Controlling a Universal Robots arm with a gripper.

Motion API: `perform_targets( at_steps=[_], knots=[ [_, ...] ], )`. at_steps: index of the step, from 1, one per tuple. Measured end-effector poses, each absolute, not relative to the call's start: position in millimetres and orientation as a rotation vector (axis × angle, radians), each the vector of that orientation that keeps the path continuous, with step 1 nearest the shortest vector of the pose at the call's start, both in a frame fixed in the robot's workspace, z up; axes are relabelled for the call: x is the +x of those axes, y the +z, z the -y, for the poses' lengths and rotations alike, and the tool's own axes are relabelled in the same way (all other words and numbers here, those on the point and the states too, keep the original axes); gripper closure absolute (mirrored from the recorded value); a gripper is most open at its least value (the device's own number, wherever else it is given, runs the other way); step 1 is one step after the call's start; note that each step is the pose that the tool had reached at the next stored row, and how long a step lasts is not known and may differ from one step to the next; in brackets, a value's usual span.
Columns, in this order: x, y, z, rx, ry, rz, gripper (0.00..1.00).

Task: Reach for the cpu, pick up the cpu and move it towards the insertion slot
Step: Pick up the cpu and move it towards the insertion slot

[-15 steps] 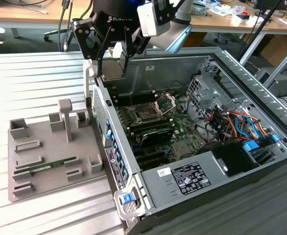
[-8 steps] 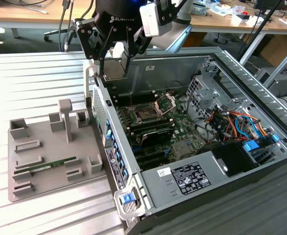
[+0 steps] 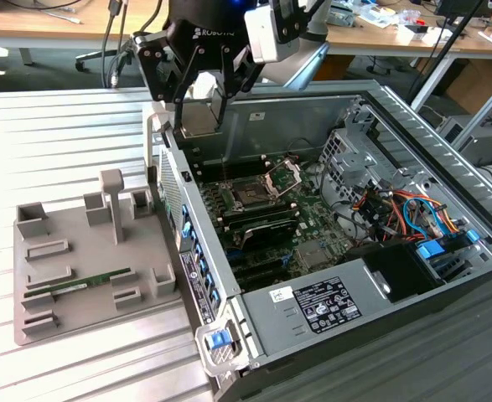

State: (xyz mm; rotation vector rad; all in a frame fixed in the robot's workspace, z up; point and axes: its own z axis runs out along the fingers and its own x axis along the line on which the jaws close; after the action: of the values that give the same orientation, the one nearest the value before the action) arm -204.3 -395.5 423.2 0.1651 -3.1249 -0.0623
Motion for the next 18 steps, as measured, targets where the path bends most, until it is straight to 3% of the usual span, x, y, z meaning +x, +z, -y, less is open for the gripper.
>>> perform_targets(
  at_steps=[18],
  knots=[
    [-193, 423, 396, 0.165, -0.062, 3.125, 0.45]
  ],
)
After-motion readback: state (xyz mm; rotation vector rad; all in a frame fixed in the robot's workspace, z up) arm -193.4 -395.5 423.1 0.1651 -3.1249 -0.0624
